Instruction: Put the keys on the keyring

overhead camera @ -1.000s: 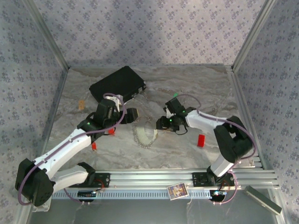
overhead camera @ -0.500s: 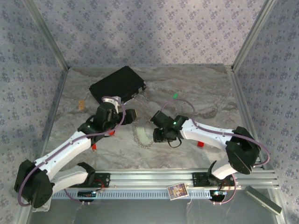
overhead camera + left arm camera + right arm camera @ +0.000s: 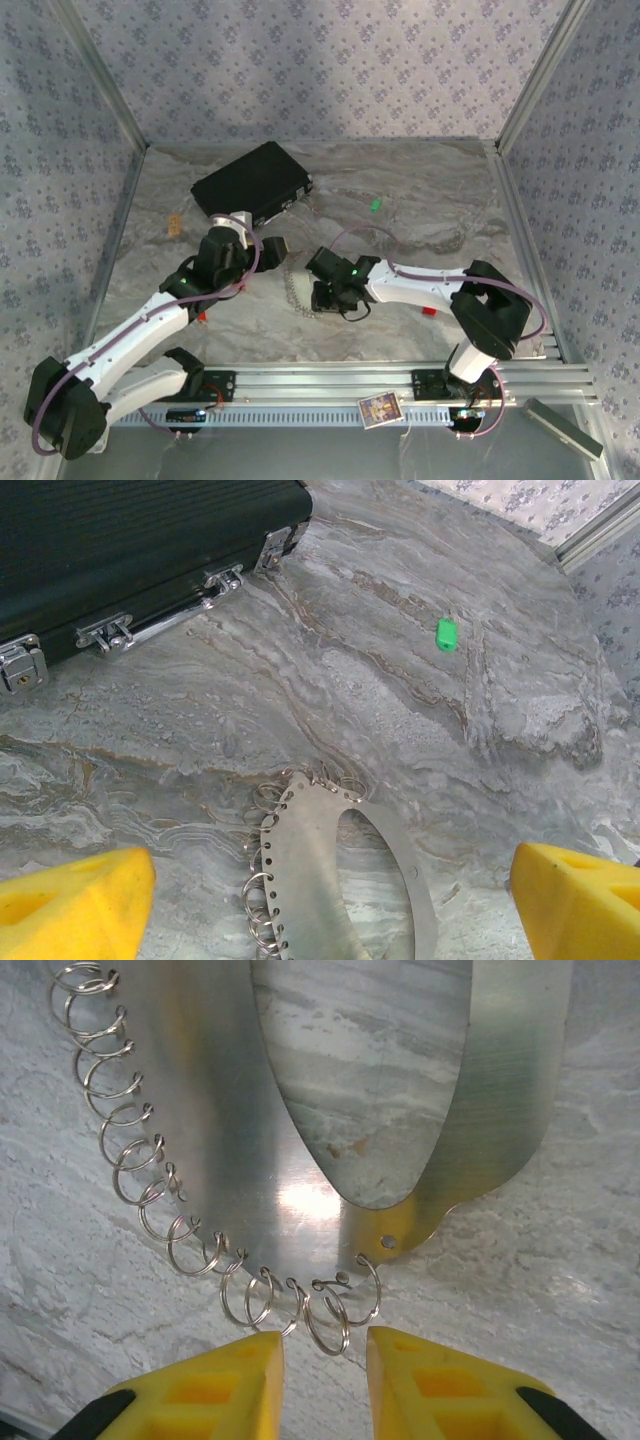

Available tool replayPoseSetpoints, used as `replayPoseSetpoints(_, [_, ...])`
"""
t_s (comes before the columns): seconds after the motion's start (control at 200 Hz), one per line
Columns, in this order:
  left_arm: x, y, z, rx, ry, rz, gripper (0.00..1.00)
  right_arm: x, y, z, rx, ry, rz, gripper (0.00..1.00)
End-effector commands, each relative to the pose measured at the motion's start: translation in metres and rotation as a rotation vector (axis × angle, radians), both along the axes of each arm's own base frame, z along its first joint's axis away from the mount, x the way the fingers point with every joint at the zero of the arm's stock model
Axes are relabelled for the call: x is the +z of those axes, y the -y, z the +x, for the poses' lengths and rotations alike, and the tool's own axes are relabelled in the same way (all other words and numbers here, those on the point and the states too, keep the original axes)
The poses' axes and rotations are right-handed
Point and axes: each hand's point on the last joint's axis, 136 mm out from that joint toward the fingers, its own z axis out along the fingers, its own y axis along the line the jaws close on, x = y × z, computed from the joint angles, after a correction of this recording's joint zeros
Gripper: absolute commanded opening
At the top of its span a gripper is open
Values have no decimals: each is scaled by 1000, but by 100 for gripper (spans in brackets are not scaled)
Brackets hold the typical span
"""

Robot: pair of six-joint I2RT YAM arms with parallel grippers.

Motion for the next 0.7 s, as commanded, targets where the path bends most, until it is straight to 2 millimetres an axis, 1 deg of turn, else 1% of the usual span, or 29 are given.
replayPoseSetpoints(0.0, [8,-1,2,14,24,-35,91,-5,-4,-2,-54,-36,36,27])
replayPoseSetpoints(0.12, [9,0,1,12,23,-38,91,-10,0,-7,-49,-53,9,26])
replayPoseSetpoints(0.28, [8,0,1,13,19,-41,91,-11,0,-14,-37,-66,2,26])
replayPoseSetpoints(0.37, [9,0,1,13,20,-44,91,-15,4,-15,-41,-66,-24,26])
replayPoseSetpoints(0.58, [10,0,1,12,22,-46,91,-23,-1,-21,-25,-84,-29,26])
replayPoseSetpoints(0.695, [9,0,1,13,19,-45,91,-27,0,-21,-28,-86,-45,25])
